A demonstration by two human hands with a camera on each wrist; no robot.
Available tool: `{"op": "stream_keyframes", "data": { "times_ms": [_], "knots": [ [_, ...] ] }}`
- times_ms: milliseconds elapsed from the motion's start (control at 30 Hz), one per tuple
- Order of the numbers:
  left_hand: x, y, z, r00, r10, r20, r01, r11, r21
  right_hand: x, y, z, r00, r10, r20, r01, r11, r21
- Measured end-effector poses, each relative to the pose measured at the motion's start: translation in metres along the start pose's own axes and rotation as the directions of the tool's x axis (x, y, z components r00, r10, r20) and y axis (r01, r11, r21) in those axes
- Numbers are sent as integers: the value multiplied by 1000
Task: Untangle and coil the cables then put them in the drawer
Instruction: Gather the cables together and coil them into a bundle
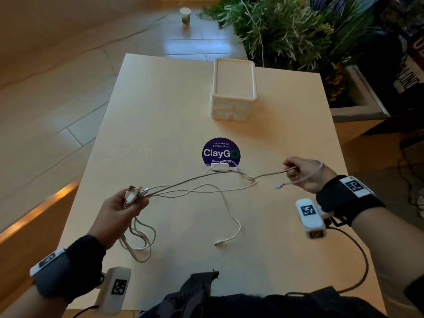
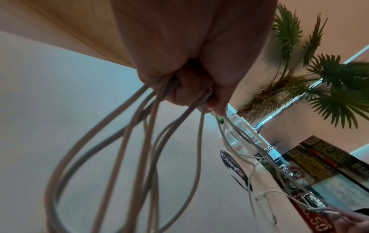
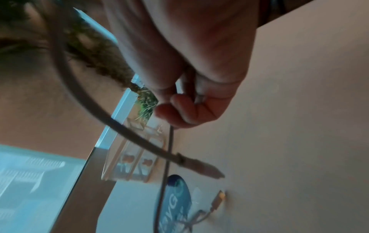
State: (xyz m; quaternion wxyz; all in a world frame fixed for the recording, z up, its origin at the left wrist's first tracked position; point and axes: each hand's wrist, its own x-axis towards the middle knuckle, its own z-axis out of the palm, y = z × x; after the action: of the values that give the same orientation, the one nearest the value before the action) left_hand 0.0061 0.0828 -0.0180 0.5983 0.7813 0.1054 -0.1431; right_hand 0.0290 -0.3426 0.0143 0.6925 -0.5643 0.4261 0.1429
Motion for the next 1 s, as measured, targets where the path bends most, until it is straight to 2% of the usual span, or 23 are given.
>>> {"op": "stream_keyframes", "data": {
  "times_ms": [100, 167, 267, 300, 333, 367, 400, 433, 467, 533, 567, 633, 700, 733, 767, 833, 900, 1000],
  "knots": [
    [-1, -3, -13, 1000, -7, 9, 7, 999, 38, 2, -2, -12, 995, 98, 9, -98, 968, 231],
    [-2, -4, -16, 1000, -9, 13, 9, 999, 46, 1, -3, -14, 995, 97, 10, -96, 963, 252],
    [-4, -3, -15, 1000, -1, 16, 1, 999, 37, 4, -2, -18, 995, 97, -31, -94, 991, 93],
    [-4, -2, -13, 1000, 4, 17, -5, 1000, 29, 5, -1, -20, 994, 77, -75, -80, 996, -44],
    [-5, -1, -12, 1000, 12, 19, -12, 1000, 24, 9, 1, -22, 989, -12, -149, -24, 970, -241],
    [-6, 1, -10, 1000, 21, 23, -21, 1000, 21, 11, 2, -23, 961, -180, -209, 64, 883, -465],
    [-6, 2, -9, 999, 28, 31, -29, 999, 21, 12, 2, -21, 912, -359, -198, 156, 750, -642],
    [-7, 4, -7, 999, 33, 40, -34, 999, 20, 8, 2, -13, 865, -484, -131, 247, 640, -728],
    [-6, 4, -6, 998, 35, 46, -36, 999, 20, 3, 2, -2, 831, -556, -34, 347, 565, -748],
    [-5, 5, -4, 998, 37, 52, -39, 999, 35, -6, 5, 22, 792, -586, 172, 492, 445, -748],
    [-4, 5, -4, 998, 43, 52, -45, 998, 48, -8, 7, 33, 798, -538, 271, 513, 372, -774],
    [-3, 7, -3, 998, 52, 47, -54, 997, 56, -7, 14, 46, 872, -305, 384, 449, 179, -876],
    [-2, 9, -2, 998, 60, 37, -61, 997, 47, -6, 24, 49, 943, -31, 333, 331, -37, -943],
    [-1, 10, -1, 997, 63, 34, -64, 997, 44, -8, 29, 49, 954, 47, 296, 300, -106, -948],
    [-2, 11, -1, 998, 64, 29, -65, 997, 41, -12, 35, 49, 956, 95, 278, 289, -138, -947],
    [-2, 11, 1, 998, 64, 17, -64, 998, 26, -19, 52, 48, 948, 165, 271, 294, -140, -945],
    [-1, 11, 4, 998, 64, 10, -64, 998, 6, -26, 73, 46, 937, 197, 290, 313, -102, -944],
    [-1, 12, 10, 998, 50, 22, -50, 999, -11, -31, 102, 46, 930, 77, 359, 359, 6, -933]
  ]
}}
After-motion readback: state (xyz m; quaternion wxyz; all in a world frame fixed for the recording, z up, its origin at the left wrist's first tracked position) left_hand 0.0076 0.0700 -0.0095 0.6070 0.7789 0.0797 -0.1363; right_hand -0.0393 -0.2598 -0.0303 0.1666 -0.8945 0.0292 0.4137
